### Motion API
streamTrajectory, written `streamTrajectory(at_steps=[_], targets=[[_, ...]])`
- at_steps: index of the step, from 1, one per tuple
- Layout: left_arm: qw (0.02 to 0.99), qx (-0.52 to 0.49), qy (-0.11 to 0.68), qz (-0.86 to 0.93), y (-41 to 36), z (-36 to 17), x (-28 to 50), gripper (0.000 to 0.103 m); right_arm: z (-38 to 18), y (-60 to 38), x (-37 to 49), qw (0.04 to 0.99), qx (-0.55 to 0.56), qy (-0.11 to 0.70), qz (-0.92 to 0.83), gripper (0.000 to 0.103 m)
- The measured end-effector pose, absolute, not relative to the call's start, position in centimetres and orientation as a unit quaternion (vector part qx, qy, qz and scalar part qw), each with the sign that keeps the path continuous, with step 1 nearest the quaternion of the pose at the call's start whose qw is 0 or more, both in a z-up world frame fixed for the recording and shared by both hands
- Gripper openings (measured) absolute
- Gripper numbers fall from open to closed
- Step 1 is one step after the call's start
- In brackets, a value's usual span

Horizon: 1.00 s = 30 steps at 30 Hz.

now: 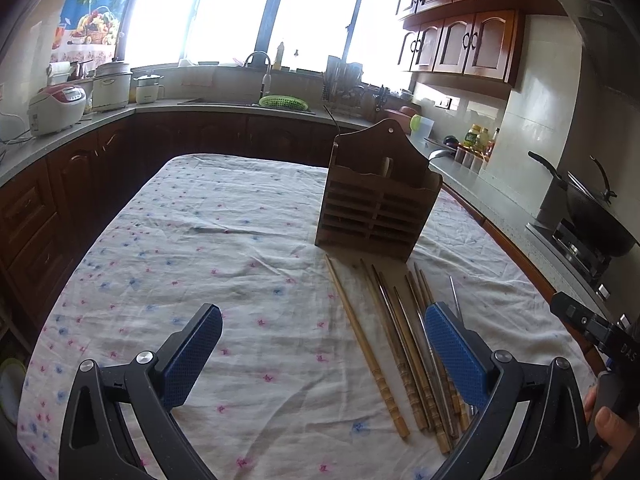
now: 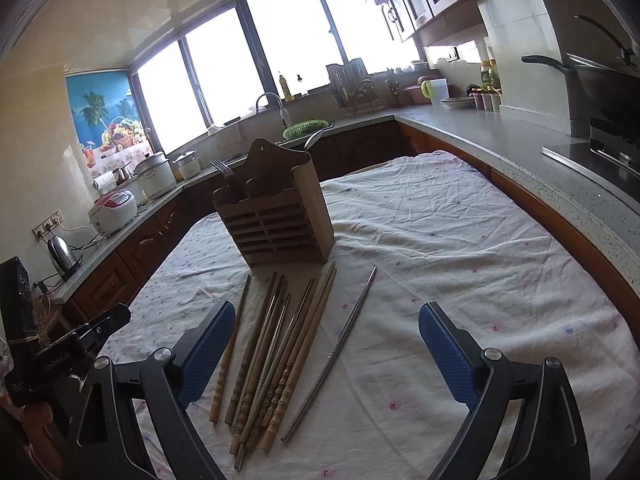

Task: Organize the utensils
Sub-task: 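Grasp a chopstick with the right tool while the left tool grasps a wooden chopstick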

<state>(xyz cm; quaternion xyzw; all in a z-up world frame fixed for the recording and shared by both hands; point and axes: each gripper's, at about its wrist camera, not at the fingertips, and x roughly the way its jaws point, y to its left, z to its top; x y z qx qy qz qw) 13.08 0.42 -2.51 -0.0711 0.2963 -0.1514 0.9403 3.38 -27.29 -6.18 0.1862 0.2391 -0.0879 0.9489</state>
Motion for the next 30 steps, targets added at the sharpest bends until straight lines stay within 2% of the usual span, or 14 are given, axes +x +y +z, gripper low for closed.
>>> streamTrajectory(at_steps=[10, 14, 16, 17, 22, 23, 27, 30], targets=[[0.921, -0.089, 0.346, -0.155, -0.3, -3.5, 16.9, 0.102, -7.6, -28.4, 5.7, 0.937, 0.210, 0.269, -0.080, 0.094], [0.915, -0.076, 0.363, -0.159, -1.2, -3.8, 19.3, 0.101, -8.2, -28.7, 7.4, 0.931, 0.213, 0.288, -0.075, 0.089], [0.911, -0.069, 0.373, -0.162, -1.9, -3.9, 20.7, 0.098, -8.4, -28.7, 8.5, 0.929, 0.209, 0.297, -0.072, 0.080], [0.908, -0.067, 0.378, -0.167, -2.2, -4.0, 21.4, 0.094, -8.4, -28.7, 9.2, 0.928, 0.206, 0.302, -0.069, 0.078], [0.893, -0.061, 0.404, -0.188, -4.0, -4.7, 25.3, 0.073, -8.9, -28.9, 13.4, 0.922, 0.198, 0.328, -0.059, 0.052], [0.890, -0.060, 0.410, -0.190, -4.3, -4.9, 26.1, 0.070, -9.0, -29.0, 14.3, 0.920, 0.198, 0.334, -0.055, 0.051], [0.880, -0.046, 0.430, -0.193, -5.7, -5.9, 28.9, 0.064, -10.0, -29.4, 17.9, 0.912, 0.193, 0.357, -0.054, 0.035], [0.872, -0.039, 0.449, -0.191, -6.5, -7.0, 30.9, 0.058, -10.8, -30.0, 20.2, 0.905, 0.194, 0.374, -0.060, 0.027]])
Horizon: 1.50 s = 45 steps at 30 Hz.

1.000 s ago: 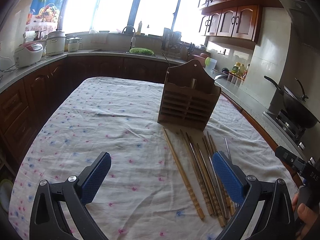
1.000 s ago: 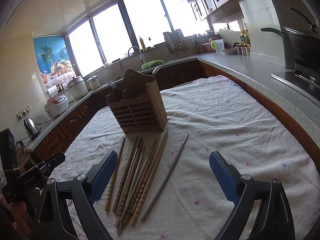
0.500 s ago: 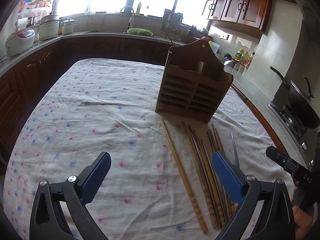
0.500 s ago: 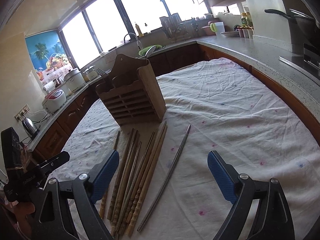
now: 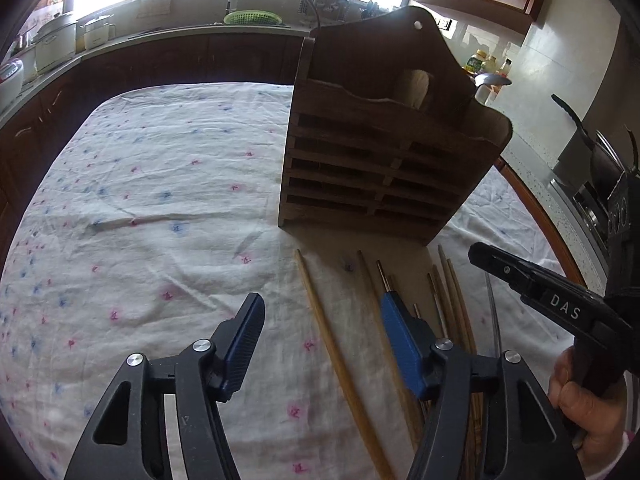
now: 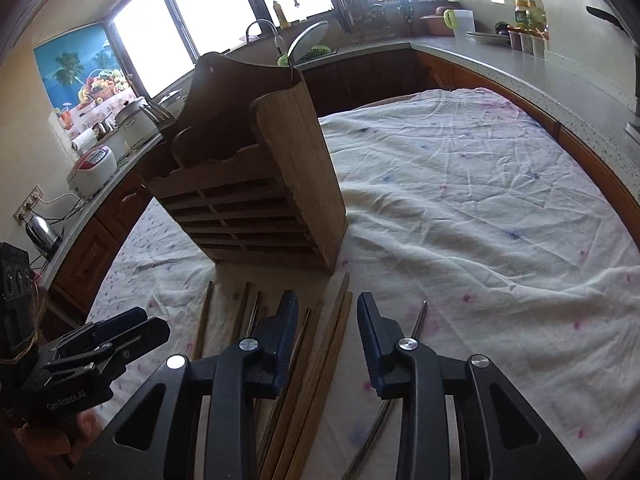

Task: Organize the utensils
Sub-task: 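Grasp a chopstick with the right tool while the left tool grasps a wooden chopstick, then lift both chopsticks upright into the wooden caddy and open both tools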

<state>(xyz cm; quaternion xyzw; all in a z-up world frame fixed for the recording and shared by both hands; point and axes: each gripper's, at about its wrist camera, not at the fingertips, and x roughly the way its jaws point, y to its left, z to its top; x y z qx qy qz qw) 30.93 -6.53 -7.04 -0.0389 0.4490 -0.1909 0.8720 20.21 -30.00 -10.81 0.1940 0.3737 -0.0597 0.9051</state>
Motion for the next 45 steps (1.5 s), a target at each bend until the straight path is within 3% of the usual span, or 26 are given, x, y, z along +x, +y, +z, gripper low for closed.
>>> streamTrajectory(at_steps=[10, 12, 14, 16, 27, 45], targets=[[0.862, -0.016, 0.471, -0.189, -9.0, -10.0, 34.2, 0.049, -13.9, -30.4, 24.9, 0.888, 0.161, 0.424, -0.076, 0.014], [0.864, 0.002, 0.469, -0.186, -9.6, -10.2, 34.2, 0.041, -13.8, -29.9, 25.2, 0.891, 0.139, 0.423, -0.086, 0.010], [0.866, 0.021, 0.465, -0.184, -10.2, -10.4, 34.2, 0.019, -13.8, -29.5, 25.2, 0.892, 0.125, 0.425, -0.088, 0.006], [0.863, 0.020, 0.468, -0.188, -10.4, -10.6, 34.5, 0.007, -13.8, -28.9, 25.2, 0.894, 0.111, 0.424, -0.091, 0.005], [0.880, -0.048, 0.415, -0.226, -7.3, -6.2, 31.0, 0.004, -8.8, -29.7, 20.8, 0.915, 0.194, 0.352, -0.048, 0.003], [0.909, -0.093, 0.314, -0.258, 0.8, 1.4, 20.7, 0.004, 2.7, -27.0, 11.0, 0.955, 0.197, 0.221, 0.008, 0.003]])
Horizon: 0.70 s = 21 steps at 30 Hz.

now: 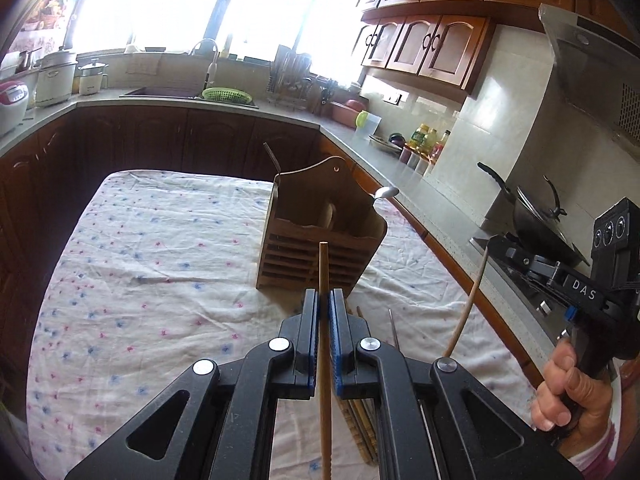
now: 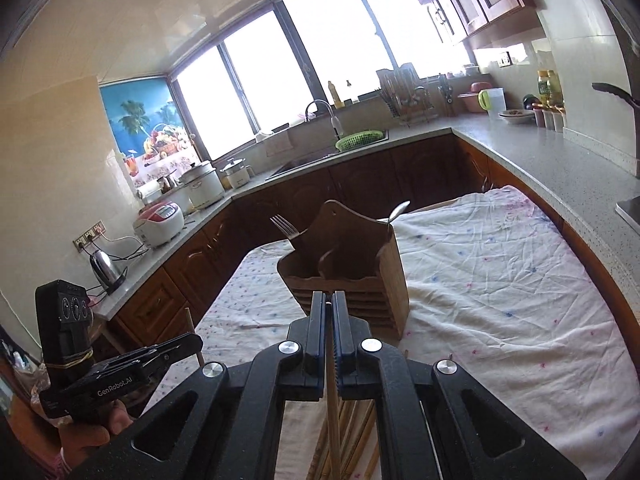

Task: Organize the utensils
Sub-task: 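Lift both chopsticks upright into the wooden caddy and open both tools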

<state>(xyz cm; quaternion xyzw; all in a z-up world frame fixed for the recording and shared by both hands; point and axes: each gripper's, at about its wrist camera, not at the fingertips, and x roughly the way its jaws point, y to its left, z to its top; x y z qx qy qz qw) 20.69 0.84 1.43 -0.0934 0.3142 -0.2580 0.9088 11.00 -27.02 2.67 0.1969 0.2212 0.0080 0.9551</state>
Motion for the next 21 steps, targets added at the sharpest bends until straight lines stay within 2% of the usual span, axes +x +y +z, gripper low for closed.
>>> streamTrajectory(at_steps=[21], targets=[[0.922, -0.101, 0.269, -0.258, 2.7, 4.6, 19.7, 0.004, 6.8, -26.9, 9.8, 0.970, 0.175, 0.171, 0.007, 0.003]])
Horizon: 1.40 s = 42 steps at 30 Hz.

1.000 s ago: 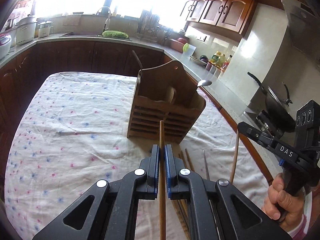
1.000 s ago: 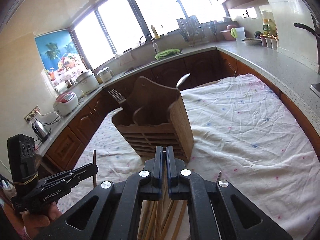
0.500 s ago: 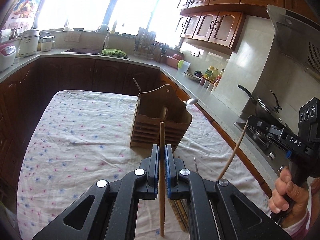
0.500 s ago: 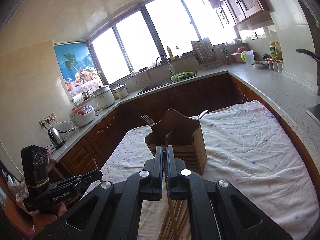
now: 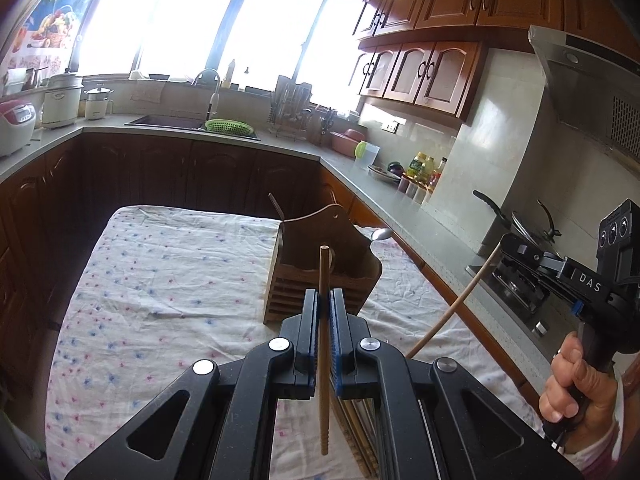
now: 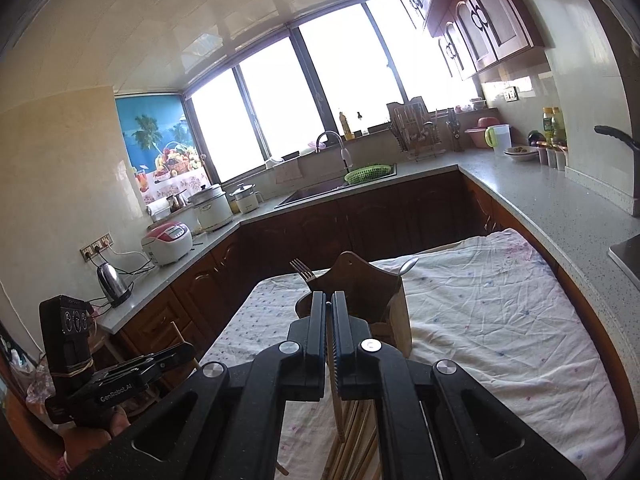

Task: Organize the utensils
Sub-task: 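Lift both chopsticks upright into the wooden caddy and open both tools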

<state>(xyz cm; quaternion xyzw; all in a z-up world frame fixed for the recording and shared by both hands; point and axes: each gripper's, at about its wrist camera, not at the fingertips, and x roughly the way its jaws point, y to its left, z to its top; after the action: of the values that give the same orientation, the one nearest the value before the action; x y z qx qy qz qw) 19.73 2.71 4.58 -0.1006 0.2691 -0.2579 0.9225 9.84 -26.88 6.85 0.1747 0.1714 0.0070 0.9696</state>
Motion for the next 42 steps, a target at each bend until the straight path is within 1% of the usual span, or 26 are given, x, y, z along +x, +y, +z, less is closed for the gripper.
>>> streamTrajectory(at_steps=[12, 20, 24, 27, 31, 36, 42], targets=[[0.934, -0.106, 0.227, -0.256, 3.1, 7.7, 22.4, 0.004, 9.5, -27.5, 11.2, 0.976, 0.158, 0.150, 0.004, 0.003], [0.947, -0.113, 0.166, -0.249, 2.6, 11.3, 25.5, 0.004, 13.1, -29.0, 13.8, 0.983, 0.145, 0.116, -0.014, 0.003], [0.952, -0.122, 0.148, -0.237, 1.9, 11.8, 28.7, 0.004, 15.1, -30.3, 15.5, 0.985, 0.139, 0.096, -0.029, 0.003], [0.956, -0.131, 0.141, -0.223, 1.1, 10.8, 31.3, 0.004, 16.0, -31.2, 17.3, 0.986, 0.132, 0.088, -0.042, 0.003], [0.957, -0.142, 0.151, -0.205, -0.4, 7.4, 34.5, 0.004, 15.0, -32.0, 19.7, 0.986, 0.126, 0.095, -0.058, 0.003], [0.955, -0.152, 0.167, -0.191, -2.5, 2.6, 37.0, 0.004, 10.6, -32.7, 22.0, 0.980, 0.146, 0.120, -0.066, 0.003], [0.949, -0.151, 0.204, -0.189, -4.4, -1.1, 39.2, 0.004, 5.5, -32.6, 23.1, 0.972, 0.167, 0.150, -0.069, 0.003]])
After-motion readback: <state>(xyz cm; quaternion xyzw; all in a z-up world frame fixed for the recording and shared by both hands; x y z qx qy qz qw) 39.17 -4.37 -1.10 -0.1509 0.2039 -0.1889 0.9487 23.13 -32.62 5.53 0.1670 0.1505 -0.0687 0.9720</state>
